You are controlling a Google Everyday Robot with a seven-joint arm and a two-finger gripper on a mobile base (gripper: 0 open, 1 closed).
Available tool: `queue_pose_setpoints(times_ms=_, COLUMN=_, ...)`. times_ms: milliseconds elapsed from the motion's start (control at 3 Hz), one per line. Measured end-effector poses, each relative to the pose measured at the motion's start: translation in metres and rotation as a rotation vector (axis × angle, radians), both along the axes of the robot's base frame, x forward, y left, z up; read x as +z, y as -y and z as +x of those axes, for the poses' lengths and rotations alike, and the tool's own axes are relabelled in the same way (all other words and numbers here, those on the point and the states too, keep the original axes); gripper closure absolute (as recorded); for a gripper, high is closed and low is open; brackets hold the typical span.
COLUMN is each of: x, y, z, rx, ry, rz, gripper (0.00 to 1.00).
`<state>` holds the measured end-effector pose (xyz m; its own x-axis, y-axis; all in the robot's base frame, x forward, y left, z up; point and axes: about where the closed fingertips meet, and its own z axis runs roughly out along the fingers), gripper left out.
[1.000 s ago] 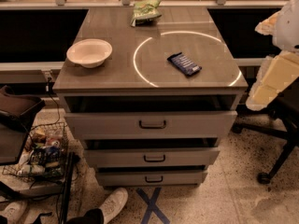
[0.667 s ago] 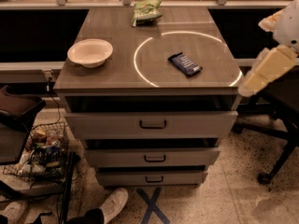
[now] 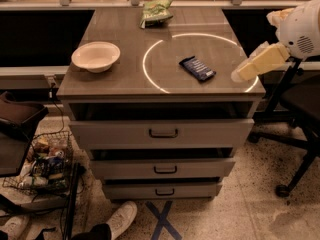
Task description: Place rxbar blueberry into paper bowl
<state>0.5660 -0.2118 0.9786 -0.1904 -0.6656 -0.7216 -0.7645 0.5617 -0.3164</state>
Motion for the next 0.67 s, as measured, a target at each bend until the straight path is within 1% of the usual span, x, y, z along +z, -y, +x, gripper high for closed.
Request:
queue_pose_setpoints(times_ms=333, x=0.0001, y=-0.0001, z=0.0002, rx=0.000, ry=0.001, rz=0.000, gripper=0.00)
queue_pose_setpoints(times_ms=667, x=-0.0035, y=-0.0068, z=0.0068, rx=-0.008, ry=0.016, rz=0.028, gripper=0.00)
